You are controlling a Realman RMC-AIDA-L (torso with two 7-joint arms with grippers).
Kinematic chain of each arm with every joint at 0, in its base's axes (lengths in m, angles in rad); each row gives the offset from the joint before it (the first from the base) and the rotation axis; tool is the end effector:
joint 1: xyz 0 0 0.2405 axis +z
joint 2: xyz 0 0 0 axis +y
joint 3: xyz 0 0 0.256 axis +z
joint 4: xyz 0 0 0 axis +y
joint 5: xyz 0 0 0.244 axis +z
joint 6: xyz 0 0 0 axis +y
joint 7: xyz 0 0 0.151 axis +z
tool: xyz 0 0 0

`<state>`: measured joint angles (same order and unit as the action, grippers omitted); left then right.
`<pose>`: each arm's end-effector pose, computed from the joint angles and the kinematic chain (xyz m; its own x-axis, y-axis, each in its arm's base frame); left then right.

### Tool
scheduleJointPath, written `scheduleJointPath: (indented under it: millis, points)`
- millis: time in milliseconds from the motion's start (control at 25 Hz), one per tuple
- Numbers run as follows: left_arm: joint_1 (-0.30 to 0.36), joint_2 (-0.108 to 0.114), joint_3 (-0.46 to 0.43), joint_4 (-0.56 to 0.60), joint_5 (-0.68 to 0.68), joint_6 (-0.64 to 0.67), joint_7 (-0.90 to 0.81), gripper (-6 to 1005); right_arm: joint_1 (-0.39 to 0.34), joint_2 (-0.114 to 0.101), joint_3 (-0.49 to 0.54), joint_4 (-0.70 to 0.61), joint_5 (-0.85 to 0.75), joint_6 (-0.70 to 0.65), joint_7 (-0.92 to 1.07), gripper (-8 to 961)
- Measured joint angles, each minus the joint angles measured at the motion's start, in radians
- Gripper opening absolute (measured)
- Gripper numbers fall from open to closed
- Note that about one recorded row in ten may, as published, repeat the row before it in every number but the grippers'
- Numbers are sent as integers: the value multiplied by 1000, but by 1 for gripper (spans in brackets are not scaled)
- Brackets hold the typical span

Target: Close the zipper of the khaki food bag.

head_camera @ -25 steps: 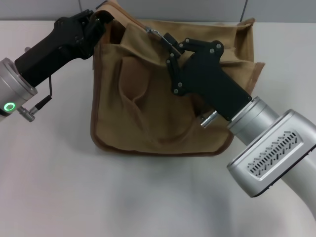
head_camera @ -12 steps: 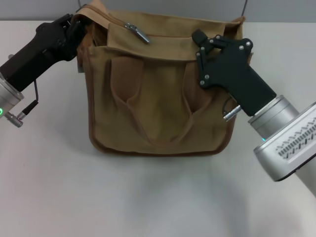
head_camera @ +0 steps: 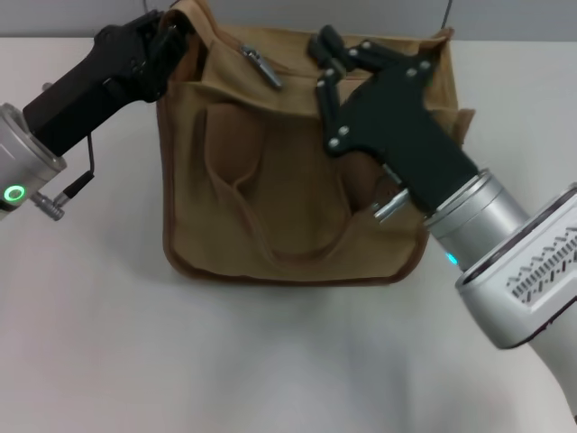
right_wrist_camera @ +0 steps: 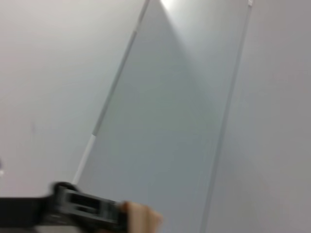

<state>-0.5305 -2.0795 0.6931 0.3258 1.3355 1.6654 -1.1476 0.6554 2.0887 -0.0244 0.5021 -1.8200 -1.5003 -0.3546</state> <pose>-0.2522 0.3574 0.0054 0.3389 0.0970 0.9358 0.5545 -0.8241 -0.1154 0.1689 0.3091 -0.1257 0.6152 0.4959 -0.6129 -0.2940 -0.5770 -0.7620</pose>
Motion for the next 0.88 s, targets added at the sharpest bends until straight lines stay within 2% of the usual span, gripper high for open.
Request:
scheduleJointPath:
  millis: [80, 280, 720, 880]
  points:
    - [-9, 0, 0, -1, 0, 5, -2, 38, 1, 1, 0, 4, -20, 7, 2, 53]
    - [-30, -1, 2, -13, 1, 13, -3, 38, 3, 3, 6, 9, -31, 36, 7, 224]
    - [-52, -1, 6, -26, 1, 31, -4, 38, 28, 4, 58, 10, -35, 130, 9, 348]
    - [-52, -1, 7, -27, 1, 27, 1, 38, 27, 4, 62, 11, -35, 125, 9, 349]
